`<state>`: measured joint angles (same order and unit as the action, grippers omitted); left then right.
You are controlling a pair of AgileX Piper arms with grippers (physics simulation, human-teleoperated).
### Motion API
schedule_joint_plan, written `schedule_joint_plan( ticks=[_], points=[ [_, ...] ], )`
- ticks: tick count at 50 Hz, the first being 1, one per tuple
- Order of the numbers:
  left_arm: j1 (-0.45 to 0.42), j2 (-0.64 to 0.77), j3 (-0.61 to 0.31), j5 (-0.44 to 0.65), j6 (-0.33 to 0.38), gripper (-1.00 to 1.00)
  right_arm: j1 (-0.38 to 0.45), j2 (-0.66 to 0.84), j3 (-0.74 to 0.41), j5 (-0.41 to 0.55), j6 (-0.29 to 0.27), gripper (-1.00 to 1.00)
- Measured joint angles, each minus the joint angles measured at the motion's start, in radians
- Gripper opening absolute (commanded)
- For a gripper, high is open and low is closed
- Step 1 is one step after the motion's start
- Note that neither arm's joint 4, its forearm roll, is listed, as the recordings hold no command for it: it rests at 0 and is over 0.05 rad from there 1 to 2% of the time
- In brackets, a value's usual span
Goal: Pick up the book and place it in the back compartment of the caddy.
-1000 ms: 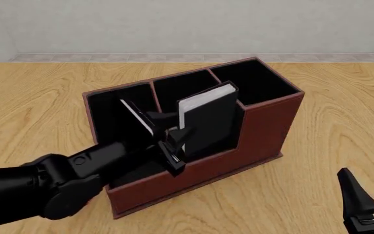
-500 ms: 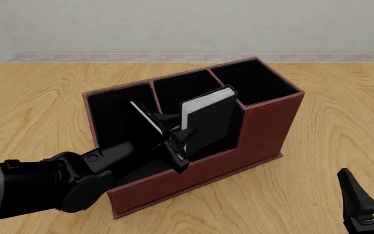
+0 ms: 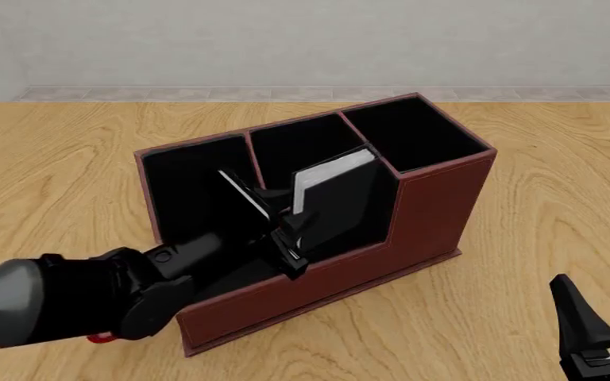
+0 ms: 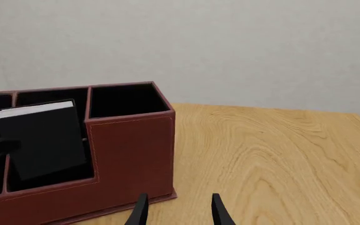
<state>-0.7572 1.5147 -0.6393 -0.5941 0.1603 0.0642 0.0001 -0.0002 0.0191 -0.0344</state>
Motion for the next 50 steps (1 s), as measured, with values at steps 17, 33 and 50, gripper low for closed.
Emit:
schedule_joint_plan(
  ticks=[17,33,50],
  points=[
    [0.010,0.031,-0.004,-0.017,-0.003,-1.00,0.000,0.000,0.000,0.001,-0.002,1.00],
    [0.014,0.055,-0.007,-0.031,-0.003,1.00,-0.001,0.000,0.000,0.002,-0.002,1.00],
    [0.016,0.061,-0.010,-0.045,0.010,1.00,-0.002,0.000,0.000,0.003,-0.003,1.00]
  ],
)
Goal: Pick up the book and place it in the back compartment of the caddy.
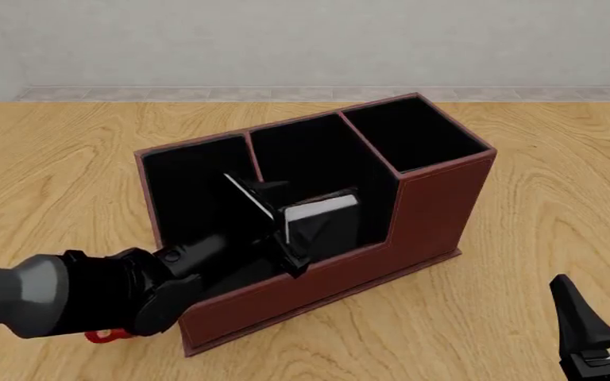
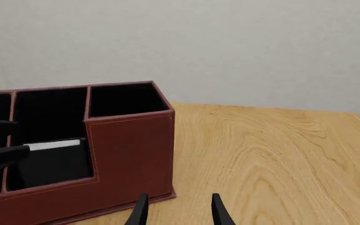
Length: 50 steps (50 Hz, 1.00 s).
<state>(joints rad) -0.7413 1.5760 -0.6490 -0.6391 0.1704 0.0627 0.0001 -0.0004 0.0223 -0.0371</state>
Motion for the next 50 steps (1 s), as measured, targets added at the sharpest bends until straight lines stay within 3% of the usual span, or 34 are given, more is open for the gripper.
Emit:
schedule_joint_plan(
  ticks=[26,50],
  points=[
    [-0.002,-0.038,0.023,0.009,-0.002,1.00,0.000,0.000,0.000,0.002,0.001,1.00],
    [0.004,-0.145,0.129,0.005,-0.009,1.00,0.006,0.000,0.000,0.000,0.002,1.00]
  ],
)
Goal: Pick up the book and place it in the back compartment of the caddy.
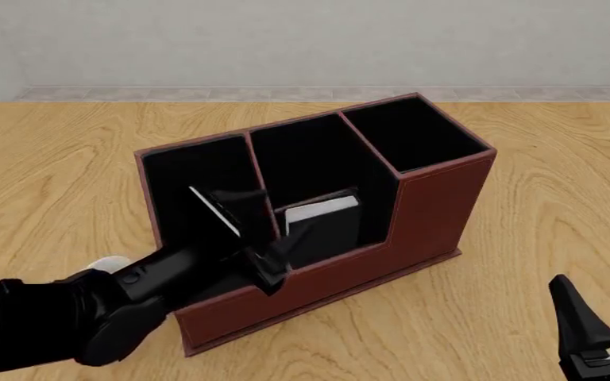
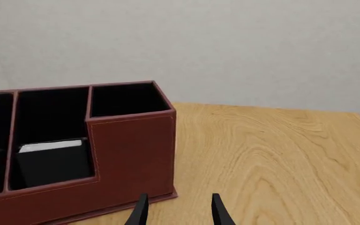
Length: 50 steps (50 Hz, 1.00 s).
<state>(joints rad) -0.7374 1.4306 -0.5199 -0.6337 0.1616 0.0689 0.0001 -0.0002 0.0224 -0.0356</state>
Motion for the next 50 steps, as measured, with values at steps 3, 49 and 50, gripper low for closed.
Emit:
schedule_joint_plan(
  ticks=[3,49,50],
  points=[
    [0.001,-0.024,0.019,0.003,0.000,1.00,0.001,0.000,0.000,0.000,0.000,1.00],
    [0.118,-0.632,0.285,0.283,-0.014,1.00,0.018,0.000,-0.006,-0.003,0.003,1.00],
    [0.125,-0.652,0.289,0.297,-0.014,1.00,0.019,0.000,-0.006,-0.003,0.003,1.00]
  ],
)
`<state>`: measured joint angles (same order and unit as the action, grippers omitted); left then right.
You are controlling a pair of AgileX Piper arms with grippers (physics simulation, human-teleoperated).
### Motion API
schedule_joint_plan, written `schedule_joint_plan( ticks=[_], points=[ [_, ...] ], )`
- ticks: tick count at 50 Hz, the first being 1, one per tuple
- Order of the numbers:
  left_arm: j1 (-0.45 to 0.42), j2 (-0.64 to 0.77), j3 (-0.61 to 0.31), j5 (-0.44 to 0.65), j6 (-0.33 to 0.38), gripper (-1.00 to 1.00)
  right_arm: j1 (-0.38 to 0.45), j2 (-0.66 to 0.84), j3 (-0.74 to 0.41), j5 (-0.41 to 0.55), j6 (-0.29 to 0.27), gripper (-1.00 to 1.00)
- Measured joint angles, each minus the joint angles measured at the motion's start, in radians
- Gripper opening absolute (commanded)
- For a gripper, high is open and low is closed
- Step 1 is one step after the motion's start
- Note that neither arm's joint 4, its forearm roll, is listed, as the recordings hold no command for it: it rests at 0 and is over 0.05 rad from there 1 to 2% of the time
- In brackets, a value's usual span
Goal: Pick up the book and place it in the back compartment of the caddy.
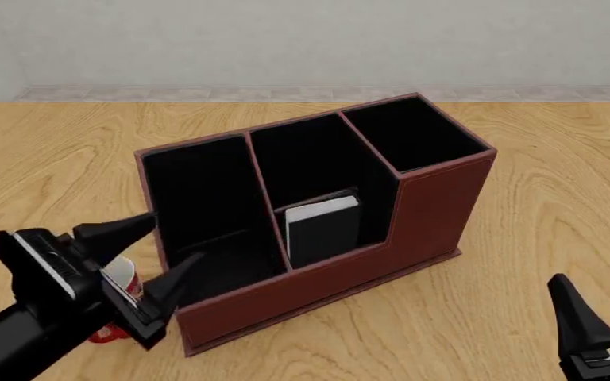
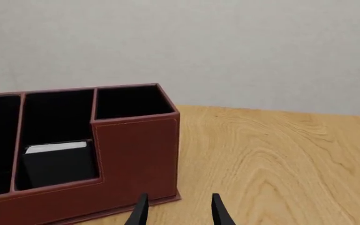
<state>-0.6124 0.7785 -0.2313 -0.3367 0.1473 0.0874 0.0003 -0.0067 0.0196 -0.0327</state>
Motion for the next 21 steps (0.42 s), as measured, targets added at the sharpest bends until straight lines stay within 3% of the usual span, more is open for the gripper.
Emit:
schedule_joint_plan(
  ticks=[21],
  points=[
    [0.172,-0.425,0.020,0.365,0.001,1.00,0.023,0.048,-0.035,-0.018,0.002,1.00]
  ],
)
